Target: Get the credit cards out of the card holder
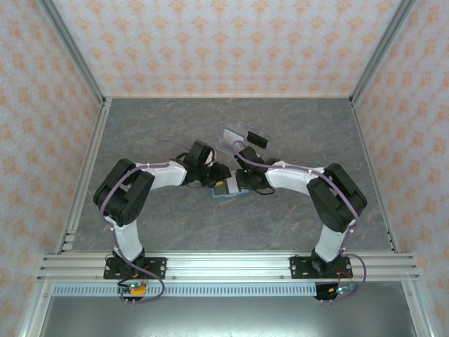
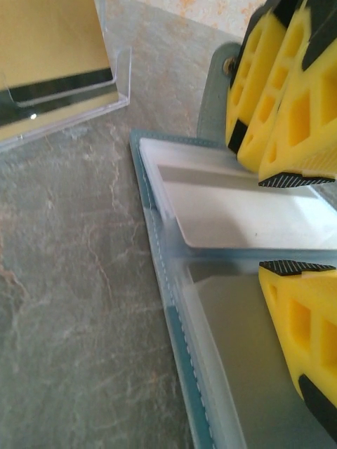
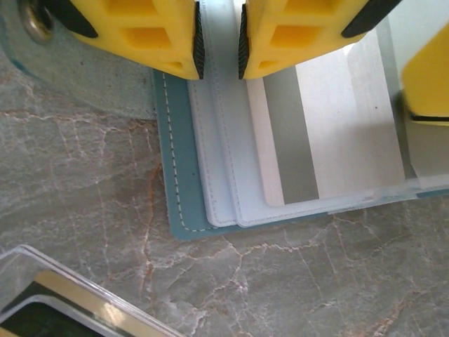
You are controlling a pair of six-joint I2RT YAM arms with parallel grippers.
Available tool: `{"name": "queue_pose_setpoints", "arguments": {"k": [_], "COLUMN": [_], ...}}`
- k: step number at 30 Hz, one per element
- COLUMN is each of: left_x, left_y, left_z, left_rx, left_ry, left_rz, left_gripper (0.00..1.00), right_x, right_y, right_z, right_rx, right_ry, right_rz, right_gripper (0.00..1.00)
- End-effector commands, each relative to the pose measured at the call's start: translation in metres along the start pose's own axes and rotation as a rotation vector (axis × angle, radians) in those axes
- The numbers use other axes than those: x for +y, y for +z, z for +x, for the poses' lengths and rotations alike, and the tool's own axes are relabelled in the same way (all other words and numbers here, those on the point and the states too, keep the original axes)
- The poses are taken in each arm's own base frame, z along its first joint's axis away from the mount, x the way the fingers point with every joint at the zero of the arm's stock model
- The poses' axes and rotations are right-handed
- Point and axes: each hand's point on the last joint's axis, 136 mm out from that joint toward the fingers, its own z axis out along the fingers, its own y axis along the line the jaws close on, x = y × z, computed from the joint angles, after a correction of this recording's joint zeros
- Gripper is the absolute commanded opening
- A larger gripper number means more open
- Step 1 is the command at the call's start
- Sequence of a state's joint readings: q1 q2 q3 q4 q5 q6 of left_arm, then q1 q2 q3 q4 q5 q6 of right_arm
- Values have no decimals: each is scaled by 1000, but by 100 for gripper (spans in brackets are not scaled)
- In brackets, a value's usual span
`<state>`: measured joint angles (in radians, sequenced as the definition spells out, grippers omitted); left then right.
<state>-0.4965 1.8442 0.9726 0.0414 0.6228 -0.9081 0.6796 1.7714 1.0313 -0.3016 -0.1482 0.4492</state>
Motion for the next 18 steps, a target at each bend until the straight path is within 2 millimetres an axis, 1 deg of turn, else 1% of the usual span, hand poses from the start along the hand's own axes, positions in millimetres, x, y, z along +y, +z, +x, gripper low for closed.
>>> {"name": "queue_pose_setpoints", "arguments": {"k": [1,7,9,16,18], "left_x": [4,6,2,-8,-7], "left_y": [1,4,4,-6,-9], "left_z": [0,1,2,-1,-2], "left_rx": [8,19,22,3,-2], "left_ry": [7,11,17,49,52], "left_rz": [-2,2,21,52,51], "left_gripper": [35,34,32,19,16], "right_x": [-3,-3,-4,-14,-17], "right_y": [7,13,14,16,17], "right_z": [6,11,12,15,15], "right_rx": [49,80,86,99,99], "right_ry": [14,9,8,10,10], "right_rz": [20,23,32,88,104], "right_gripper": [23,21,21,21,20]}}
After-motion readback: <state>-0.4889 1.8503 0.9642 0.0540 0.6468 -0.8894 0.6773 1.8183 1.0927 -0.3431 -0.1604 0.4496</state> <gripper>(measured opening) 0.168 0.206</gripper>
